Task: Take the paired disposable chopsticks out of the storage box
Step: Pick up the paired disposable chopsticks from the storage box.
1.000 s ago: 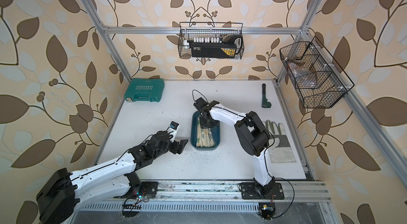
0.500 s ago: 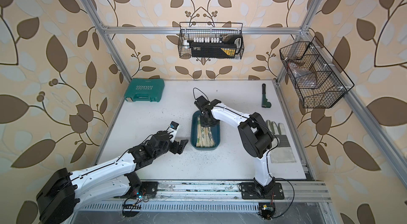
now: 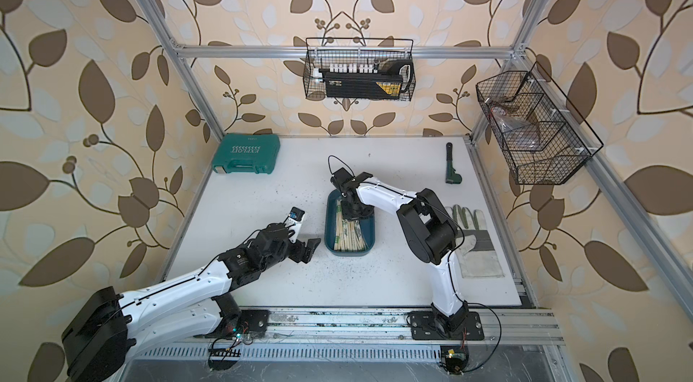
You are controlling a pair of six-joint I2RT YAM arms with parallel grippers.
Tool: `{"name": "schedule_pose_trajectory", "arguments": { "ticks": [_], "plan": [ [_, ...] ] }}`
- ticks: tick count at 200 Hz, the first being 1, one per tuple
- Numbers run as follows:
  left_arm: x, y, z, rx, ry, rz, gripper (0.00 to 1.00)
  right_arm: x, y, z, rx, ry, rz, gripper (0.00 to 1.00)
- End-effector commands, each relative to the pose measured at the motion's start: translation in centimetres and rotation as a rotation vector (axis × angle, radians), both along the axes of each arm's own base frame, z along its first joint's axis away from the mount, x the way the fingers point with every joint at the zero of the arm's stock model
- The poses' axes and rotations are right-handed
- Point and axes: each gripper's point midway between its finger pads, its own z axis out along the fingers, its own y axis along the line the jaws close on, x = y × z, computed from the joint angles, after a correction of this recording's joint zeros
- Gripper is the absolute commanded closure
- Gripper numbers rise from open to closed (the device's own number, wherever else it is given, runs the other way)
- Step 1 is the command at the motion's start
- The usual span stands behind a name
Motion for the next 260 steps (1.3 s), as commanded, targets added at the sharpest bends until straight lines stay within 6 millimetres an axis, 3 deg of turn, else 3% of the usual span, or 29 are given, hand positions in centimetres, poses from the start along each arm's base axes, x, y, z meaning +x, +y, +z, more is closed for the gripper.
{"name": "schedule_pose_trajectory", "arguments": {
  "ticks": [1, 60, 84, 122, 151, 182, 220, 260],
  "plan": [
    [0.6, -0.9, 2.1, -0.039, -0.04, -0.021, 0.06, 0.5, -0.2, -0.7, -0.023, -0.001, -0.01, 0.72],
    [0.5, -1.0, 2.1, -0.042, -0.041, -0.023, 0.05, 0.6, -0.5, -2.4, -0.059, 0.018, -0.013, 0.71],
    [0.5, -1.0, 2.1, -0.04, -0.038, -0.024, 0.05, 0.3, 0.3, -2.8, -0.024, 0.04, -0.009, 0.6],
    [0.6, -1.0, 2.1, -0.039, -0.04, -0.024, 0.05, 0.3, 0.6, -2.6, 0.003, 0.04, -0.013, 0.56],
    [0.6, -1.1, 2.0, -0.036, -0.038, -0.025, 0.05, 0.5, 0.1, -2.2, -0.018, 0.019, -0.014, 0.74],
    [0.6, -1.0, 2.0, -0.035, -0.037, -0.025, 0.05, 0.1, 0.0, -3.4, -0.015, 0.052, -0.015, 0.94],
    [0.6, -1.0, 2.1, -0.034, -0.041, -0.024, 0.05, 0.1, -0.1, -3.2, -0.008, 0.05, -0.017, 1.0],
    [0.6, -1.0, 2.0, -0.032, -0.039, -0.023, 0.05, 0.3, 0.5, -0.8, 0.038, 0.02, -0.008, 1.0]
  ]
}}
